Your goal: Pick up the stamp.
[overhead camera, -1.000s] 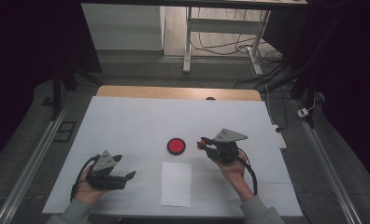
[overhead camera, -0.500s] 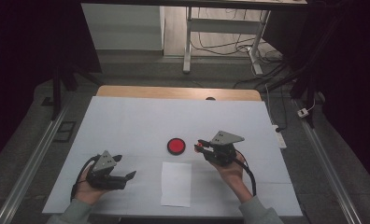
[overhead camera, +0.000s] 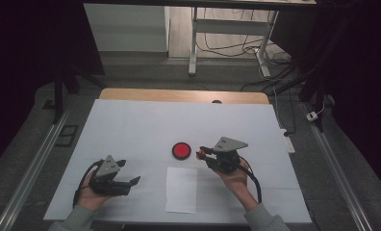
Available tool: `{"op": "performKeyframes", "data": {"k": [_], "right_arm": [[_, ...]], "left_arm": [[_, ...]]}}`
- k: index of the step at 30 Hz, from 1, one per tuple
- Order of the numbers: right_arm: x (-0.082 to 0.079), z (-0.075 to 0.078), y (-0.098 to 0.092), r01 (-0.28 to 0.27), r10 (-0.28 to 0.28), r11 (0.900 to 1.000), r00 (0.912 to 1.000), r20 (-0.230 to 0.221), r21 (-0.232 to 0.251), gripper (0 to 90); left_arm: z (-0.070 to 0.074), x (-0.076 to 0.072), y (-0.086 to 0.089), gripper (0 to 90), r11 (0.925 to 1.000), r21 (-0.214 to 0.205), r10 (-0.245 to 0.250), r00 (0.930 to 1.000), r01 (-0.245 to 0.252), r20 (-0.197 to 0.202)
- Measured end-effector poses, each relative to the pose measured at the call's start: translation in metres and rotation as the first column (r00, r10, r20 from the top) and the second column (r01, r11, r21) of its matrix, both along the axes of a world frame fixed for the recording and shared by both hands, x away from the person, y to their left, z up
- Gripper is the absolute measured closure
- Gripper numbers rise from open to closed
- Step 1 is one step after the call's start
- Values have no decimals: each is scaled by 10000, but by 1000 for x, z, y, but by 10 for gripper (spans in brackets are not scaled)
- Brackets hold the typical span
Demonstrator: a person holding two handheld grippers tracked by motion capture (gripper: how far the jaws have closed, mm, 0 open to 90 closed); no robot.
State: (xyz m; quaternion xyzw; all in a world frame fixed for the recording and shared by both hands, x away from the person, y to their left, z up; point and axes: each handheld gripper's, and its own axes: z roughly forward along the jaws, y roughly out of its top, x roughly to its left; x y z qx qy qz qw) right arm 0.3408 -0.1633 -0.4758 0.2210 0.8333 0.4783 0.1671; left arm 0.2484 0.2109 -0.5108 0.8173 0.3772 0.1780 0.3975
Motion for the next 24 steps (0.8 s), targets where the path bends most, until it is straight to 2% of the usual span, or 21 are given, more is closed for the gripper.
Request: {"op": "performKeyframes", "data": {"k": [24], "right_arm": [[-15, -5, 24, -960, 962, 9953, 9949, -310, 89, 720]], "left_arm": [[0, 0, -2, 195, 10000, 72, -65, 10000, 65, 2]]}}
